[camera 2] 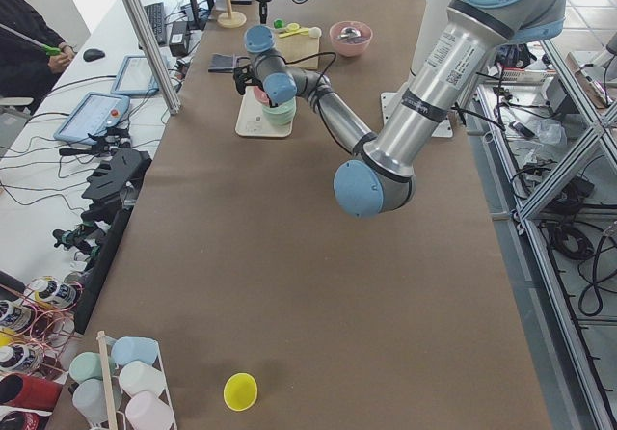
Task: Stack pink bowl on green and place spoon
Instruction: 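Set the pink bowl on the green bowls while the right gripper lifts the spoon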
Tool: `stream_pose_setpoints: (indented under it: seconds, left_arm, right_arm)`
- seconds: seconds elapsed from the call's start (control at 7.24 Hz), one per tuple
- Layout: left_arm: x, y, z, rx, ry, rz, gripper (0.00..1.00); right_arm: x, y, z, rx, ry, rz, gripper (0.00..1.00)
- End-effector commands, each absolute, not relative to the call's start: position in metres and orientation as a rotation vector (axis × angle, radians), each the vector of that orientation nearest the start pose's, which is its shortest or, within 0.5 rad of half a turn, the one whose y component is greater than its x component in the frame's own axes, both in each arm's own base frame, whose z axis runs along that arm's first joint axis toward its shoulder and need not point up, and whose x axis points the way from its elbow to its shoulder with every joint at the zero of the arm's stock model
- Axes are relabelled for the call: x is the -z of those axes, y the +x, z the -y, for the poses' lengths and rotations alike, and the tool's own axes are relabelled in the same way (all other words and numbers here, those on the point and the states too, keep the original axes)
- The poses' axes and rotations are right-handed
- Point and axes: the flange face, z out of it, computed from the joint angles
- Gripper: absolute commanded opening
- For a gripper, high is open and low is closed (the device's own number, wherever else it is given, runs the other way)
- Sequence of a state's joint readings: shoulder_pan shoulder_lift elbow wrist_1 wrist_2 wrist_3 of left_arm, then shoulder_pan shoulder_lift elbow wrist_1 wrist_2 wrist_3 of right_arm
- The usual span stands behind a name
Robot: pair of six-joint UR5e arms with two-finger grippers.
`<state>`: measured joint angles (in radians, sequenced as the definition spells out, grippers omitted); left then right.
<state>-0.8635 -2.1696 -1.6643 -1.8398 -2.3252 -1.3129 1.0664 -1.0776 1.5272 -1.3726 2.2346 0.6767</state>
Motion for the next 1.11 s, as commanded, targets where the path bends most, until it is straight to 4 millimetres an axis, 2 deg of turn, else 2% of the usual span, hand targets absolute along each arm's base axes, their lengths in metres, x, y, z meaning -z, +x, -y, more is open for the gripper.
stream_pose_setpoints:
  seconds: [0.0,0.14,0.28,0.69,0.97]
  left_arm:
    - [-0.229,0.422,0.539,0.162,-0.125,-1.131,0.0]
    - [-0.225,0.446,0.532,0.139,-0.117,-1.133,0.0]
    - [-0.221,0.456,0.531,0.132,-0.11,-1.138,0.0]
    - [-0.221,0.456,0.53,0.119,-0.097,-1.156,0.0]
    - [-0.23,0.461,0.535,0.113,-0.088,-1.168,0.0]
  right_arm:
    - [-0.354,-0.266,0.634,0.01,0.162,0.896,0.0]
    - [-0.349,-0.268,0.635,0.008,0.165,0.9,0.0]
    - [-0.348,-0.27,0.634,0.011,0.165,0.901,0.0]
    - [-0.345,-0.273,0.634,0.018,0.168,0.905,0.0]
    - [-0.345,-0.273,0.634,0.018,0.168,0.905,0.0]
